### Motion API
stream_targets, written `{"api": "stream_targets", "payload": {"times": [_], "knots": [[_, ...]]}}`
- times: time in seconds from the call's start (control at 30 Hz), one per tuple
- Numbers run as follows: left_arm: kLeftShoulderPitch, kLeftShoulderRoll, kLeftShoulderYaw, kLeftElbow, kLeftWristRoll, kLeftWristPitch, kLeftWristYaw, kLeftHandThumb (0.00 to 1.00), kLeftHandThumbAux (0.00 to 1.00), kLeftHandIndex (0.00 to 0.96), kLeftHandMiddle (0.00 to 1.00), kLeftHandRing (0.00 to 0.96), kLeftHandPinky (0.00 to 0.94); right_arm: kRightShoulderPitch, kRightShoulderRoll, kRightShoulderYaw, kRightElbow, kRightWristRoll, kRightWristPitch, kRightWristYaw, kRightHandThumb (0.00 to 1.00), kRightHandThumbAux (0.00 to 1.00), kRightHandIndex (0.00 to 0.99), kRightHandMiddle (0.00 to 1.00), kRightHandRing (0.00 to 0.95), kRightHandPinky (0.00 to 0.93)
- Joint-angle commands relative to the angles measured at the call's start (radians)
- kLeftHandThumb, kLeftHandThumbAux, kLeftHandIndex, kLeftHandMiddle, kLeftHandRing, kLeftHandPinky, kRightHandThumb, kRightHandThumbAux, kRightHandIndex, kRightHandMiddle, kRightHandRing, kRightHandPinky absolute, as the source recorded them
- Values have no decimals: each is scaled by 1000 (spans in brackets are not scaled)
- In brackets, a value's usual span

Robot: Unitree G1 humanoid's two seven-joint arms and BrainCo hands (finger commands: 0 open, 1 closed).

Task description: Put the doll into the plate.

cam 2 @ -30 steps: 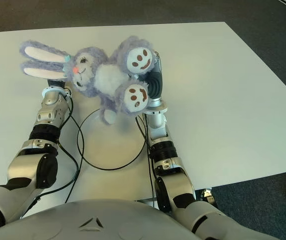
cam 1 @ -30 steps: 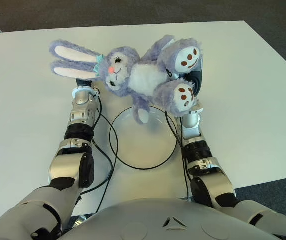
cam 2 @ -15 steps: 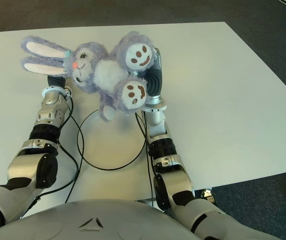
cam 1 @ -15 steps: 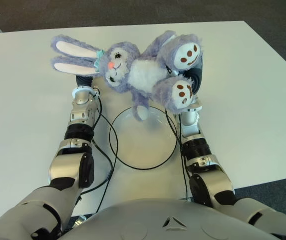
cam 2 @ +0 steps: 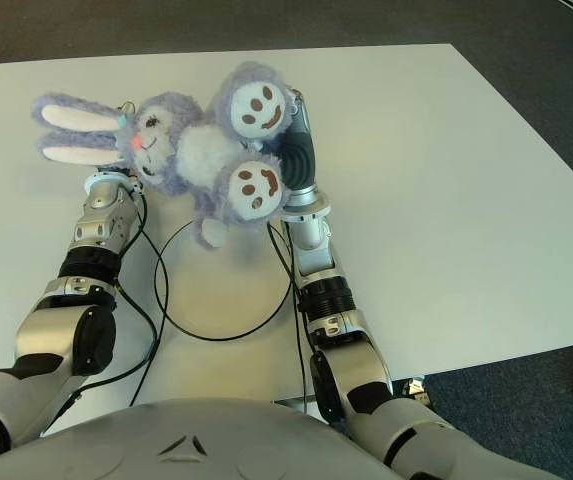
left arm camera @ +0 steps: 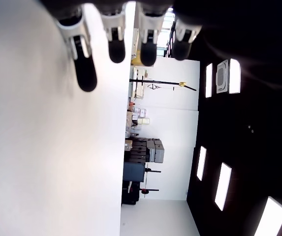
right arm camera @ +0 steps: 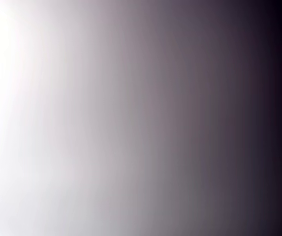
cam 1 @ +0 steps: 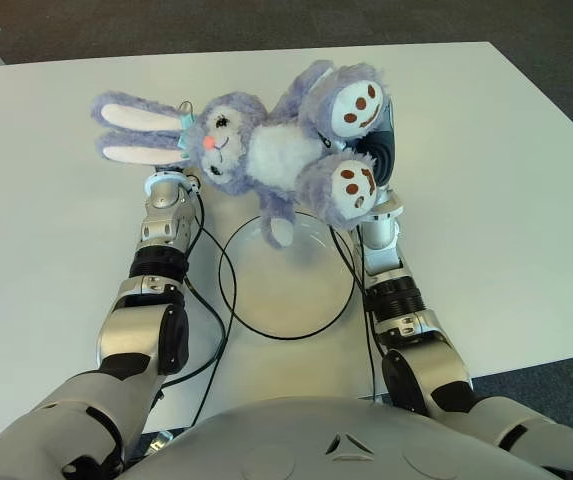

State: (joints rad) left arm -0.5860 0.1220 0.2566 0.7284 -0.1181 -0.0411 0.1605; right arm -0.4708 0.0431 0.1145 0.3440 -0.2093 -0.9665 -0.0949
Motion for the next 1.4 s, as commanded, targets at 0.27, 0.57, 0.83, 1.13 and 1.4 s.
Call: {"api": "stream_targets", "payload": {"times": [0.27, 0.57, 0.83, 1.13, 1.4], "knots": [[26, -5, -2, 37, 1, 31, 4, 0, 402, 0, 101, 73, 0, 63, -13, 27, -74, 26, 84, 57, 710, 712, 442, 839, 832, 834], [24, -5, -1, 38, 0, 35, 4, 0, 401, 0, 98, 68, 0, 121, -31, 59, -120, 45, 138, 118, 710, 711, 440, 845, 850, 860], [22, -4, -1, 38, 0, 40, 4, 0, 402, 0, 87, 54, 0, 130, -53, 67, -116, 35, 134, 144, 710, 712, 440, 848, 860, 858], [22, -6, -1, 37, -1, 43, 6, 0, 398, 0, 87, 55, 0, 144, -70, 74, -128, 41, 150, 165, 711, 713, 440, 842, 852, 855], [23, -7, -2, 32, 0, 45, 9, 0, 399, 0, 95, 62, 0, 153, -77, 76, -121, 31, 134, 172, 711, 712, 440, 839, 854, 859]]}}
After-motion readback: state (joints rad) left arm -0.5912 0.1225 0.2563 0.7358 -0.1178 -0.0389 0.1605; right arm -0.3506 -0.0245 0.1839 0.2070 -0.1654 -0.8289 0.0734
